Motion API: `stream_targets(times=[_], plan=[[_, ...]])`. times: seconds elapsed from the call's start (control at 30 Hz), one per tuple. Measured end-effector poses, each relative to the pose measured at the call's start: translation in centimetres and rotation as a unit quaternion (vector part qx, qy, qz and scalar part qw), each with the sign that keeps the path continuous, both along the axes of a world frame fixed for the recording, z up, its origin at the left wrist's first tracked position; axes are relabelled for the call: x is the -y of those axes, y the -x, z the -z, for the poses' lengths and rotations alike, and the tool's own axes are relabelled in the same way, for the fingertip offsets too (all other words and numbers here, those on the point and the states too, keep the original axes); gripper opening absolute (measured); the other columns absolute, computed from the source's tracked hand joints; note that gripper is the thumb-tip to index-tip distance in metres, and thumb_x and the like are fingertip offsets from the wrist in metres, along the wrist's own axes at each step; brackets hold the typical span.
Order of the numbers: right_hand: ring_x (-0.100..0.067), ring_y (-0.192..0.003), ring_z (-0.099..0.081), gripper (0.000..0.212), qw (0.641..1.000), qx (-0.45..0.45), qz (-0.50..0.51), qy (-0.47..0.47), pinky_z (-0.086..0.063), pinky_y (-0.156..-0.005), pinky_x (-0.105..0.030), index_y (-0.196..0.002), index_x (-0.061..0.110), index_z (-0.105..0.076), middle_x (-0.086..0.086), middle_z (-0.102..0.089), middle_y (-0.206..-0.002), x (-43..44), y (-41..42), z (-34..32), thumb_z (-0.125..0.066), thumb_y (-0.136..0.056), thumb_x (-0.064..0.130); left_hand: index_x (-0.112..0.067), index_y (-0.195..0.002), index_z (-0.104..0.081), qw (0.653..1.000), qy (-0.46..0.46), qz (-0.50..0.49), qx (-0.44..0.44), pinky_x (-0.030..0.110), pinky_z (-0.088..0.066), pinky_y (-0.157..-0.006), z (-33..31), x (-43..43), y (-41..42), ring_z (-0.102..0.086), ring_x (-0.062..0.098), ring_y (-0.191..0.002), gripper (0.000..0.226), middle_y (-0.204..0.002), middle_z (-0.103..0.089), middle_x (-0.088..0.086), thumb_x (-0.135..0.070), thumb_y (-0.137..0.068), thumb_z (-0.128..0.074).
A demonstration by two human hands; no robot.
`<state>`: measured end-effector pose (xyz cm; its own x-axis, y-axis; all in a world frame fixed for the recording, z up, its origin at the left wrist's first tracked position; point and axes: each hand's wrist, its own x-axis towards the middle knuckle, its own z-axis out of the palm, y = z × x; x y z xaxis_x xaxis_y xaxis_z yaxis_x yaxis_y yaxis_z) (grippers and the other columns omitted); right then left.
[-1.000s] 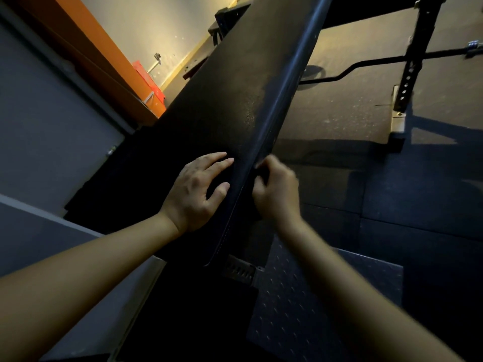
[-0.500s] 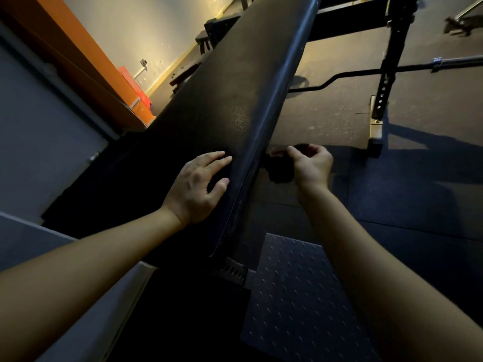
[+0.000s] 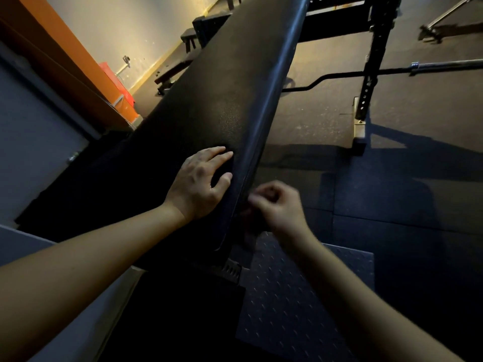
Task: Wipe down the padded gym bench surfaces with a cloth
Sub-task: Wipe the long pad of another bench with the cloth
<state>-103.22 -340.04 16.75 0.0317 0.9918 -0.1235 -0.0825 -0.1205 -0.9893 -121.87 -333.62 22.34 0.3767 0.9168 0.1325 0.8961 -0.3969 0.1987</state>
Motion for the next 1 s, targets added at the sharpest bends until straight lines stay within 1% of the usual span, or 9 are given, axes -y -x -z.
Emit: stream_targets(times=[0.07,0.13,0.3,0.37,0.5,0.67,0.77,0.87,1.0], plan=[[-0.024,-0.092,-0.073,0.012,0.995,-0.011,0.1,0.003,-0.06,-0.084,-0.052,-0.092,0.024,-0.066,-0.007,-0.073,-0.097,-3.9,0.0,-0.9,-0.074,-0.089,0.016,-0.022,-0.149,-0.052,1.0,0.003,-0.001,0.001,0.036,-0.024,-0.119,0.0,0.0,0.0,-0.038,0.016,-0.145,0.062,-0.156,-0.046,0.0,-0.05,-0.094,-0.041],[-0.019,-0.095,-0.073,0.015,0.992,-0.032,0.123,0.001,-0.061,-0.086,-0.048,-0.095,0.026,-0.065,-0.004,-0.073,-0.101,-4.5,0.7,-0.6,-0.071,-0.092,0.012,-0.022,-0.149,-0.052,1.0,0.002,-0.001,0.001,0.037,-0.025,-0.12,0.1,0.0,0.1,-0.037,0.015,-0.145,0.063,-0.157,-0.045,-0.001,-0.051,-0.094,-0.04],[-0.019,-0.088,-0.071,0.01,0.999,0.023,-0.047,-0.003,-0.059,-0.081,-0.036,-0.095,0.004,-0.07,-0.006,-0.072,-0.091,5.3,1.7,1.7,-0.076,-0.087,0.004,-0.023,-0.149,-0.053,1.0,-0.006,0.004,0.0,0.04,-0.026,-0.122,0.6,-0.4,0.2,-0.037,0.016,-0.146,0.064,-0.156,-0.046,0.0,-0.052,-0.094,-0.039],[-0.021,-0.09,-0.071,0.011,0.998,0.028,-0.056,0.014,-0.059,-0.082,-0.033,-0.093,0.007,-0.07,-0.006,-0.072,-0.092,5.9,1.7,1.8,-0.075,-0.086,0.001,-0.023,-0.149,-0.052,1.0,-0.004,0.003,0.0,0.042,-0.026,-0.122,0.7,-0.4,0.3,-0.037,0.016,-0.146,0.064,-0.157,-0.045,-0.001,-0.053,-0.094,-0.038],[-0.026,-0.088,-0.073,0.015,0.999,0.019,0.049,-0.012,-0.062,-0.077,-0.044,-0.089,0.02,-0.067,-0.008,-0.074,-0.093,-0.4,1.1,0.5,-0.074,-0.089,0.006,-0.023,-0.148,-0.053,1.0,-0.005,0.007,0.004,0.041,-0.027,-0.121,0.7,-0.5,0.4,-0.038,0.016,-0.145,0.067,-0.156,-0.046,0.0,-0.055,-0.092,-0.037],[-0.019,-0.089,-0.073,0.016,0.985,0.072,0.155,0.008,-0.064,-0.069,-0.036,-0.107,0.014,-0.067,-0.003,-0.07,-0.099,-9.2,-0.8,0.9,-0.072,-0.092,0.016,-0.022,-0.149,-0.053,1.0,-0.009,0.013,0.004,0.037,-0.025,-0.12,0.6,-0.5,0.4,-0.037,0.015,-0.145,0.067,-0.156,-0.046,-0.001,-0.055,-0.092,-0.036],[-0.018,-0.1,-0.069,0.022,0.979,0.043,0.199,0.019,-0.062,-0.079,-0.029,-0.11,0.016,-0.064,0.003,-0.066,-0.101,-10.0,-0.8,1.5,-0.074,-0.09,0.015,-0.023,-0.149,-0.052,1.0,-0.01,0.015,0.009,0.036,-0.024,-0.12,0.5,-0.3,0.5,-0.037,0.014,-0.145,0.067,-0.156,-0.046,-0.002,-0.055,-0.093,-0.036],[-0.013,-0.095,-0.07,0.024,0.989,0.017,0.144,-0.005,-0.061,-0.082,-0.031,-0.106,0.017,-0.065,0.001,-0.069,-0.101,-6.5,-0.5,1.0,-0.079,-0.086,0.014,-0.023,-0.149,-0.052,1.0,-0.003,0.009,0.009,0.035,-0.023,-0.12,0.3,-0.4,0.4,-0.037,0.014,-0.146,0.066,-0.156,-0.045,-0.002,-0.053,-0.092,-0.038],[-0.012,-0.088,-0.073,0.025,1.0,0.001,-0.009,-0.016,-0.06,-0.072,-0.025,-0.105,0.012,-0.068,-0.003,-0.073,-0.098,-3.2,-2.7,-0.3,-0.078,-0.084,0.004,-0.024,-0.152,-0.048,0.999,0.028,0.006,-0.029,0.035,-0.022,-0.121,-0.6,-0.2,-0.1,-0.033,0.014,-0.148,0.075,-0.158,-0.041,-0.002,-0.06,-0.088,-0.031]])
